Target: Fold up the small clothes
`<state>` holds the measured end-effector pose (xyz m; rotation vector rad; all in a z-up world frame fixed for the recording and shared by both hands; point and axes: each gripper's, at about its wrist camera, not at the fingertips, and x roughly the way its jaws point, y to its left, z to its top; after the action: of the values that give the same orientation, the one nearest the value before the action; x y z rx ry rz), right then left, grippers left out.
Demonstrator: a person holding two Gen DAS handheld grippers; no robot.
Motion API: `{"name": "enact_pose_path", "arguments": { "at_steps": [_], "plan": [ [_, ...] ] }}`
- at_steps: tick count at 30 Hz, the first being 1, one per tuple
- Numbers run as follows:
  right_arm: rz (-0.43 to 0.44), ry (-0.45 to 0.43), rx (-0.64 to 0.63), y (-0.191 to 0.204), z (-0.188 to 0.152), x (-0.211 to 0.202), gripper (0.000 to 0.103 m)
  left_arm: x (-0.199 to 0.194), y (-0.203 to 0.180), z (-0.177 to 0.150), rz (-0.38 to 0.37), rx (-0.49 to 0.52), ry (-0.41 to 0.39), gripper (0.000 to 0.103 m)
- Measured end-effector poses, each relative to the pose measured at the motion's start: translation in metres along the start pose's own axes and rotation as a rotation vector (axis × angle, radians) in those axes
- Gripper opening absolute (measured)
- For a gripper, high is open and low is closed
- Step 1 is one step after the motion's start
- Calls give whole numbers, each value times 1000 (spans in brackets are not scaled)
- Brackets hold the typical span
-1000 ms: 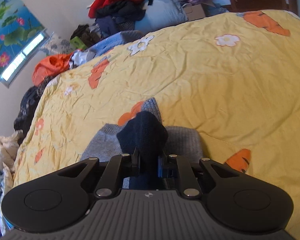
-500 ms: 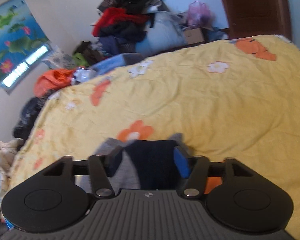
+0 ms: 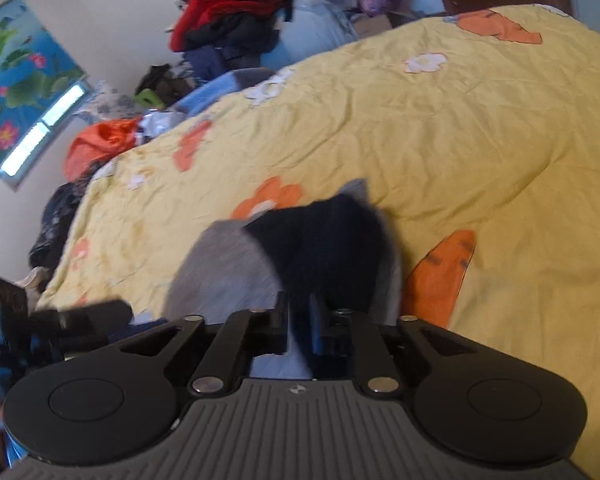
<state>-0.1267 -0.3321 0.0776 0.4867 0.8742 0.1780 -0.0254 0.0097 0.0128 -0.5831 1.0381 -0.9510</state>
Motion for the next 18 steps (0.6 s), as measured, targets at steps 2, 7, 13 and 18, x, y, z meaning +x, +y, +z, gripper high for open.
{"name": "enact_pose_path", "arguments": {
  "at_steps": [2,7,13,18],
  "plan": [
    [31,21,-10,5,-19,-4,17,-6,3,-22,-12,-15,18,101],
    [-67,-3,84,-35,-45,-4,0,2,28,-66,80,64,51,99],
    [42,-56,138,-11,-80,-44,29,-36,28,-81,12,10,-3,102],
    [-25,-48,100,2,-132,-50,37,-17,37,-104,-85,-72,74,102]
  ]
}}
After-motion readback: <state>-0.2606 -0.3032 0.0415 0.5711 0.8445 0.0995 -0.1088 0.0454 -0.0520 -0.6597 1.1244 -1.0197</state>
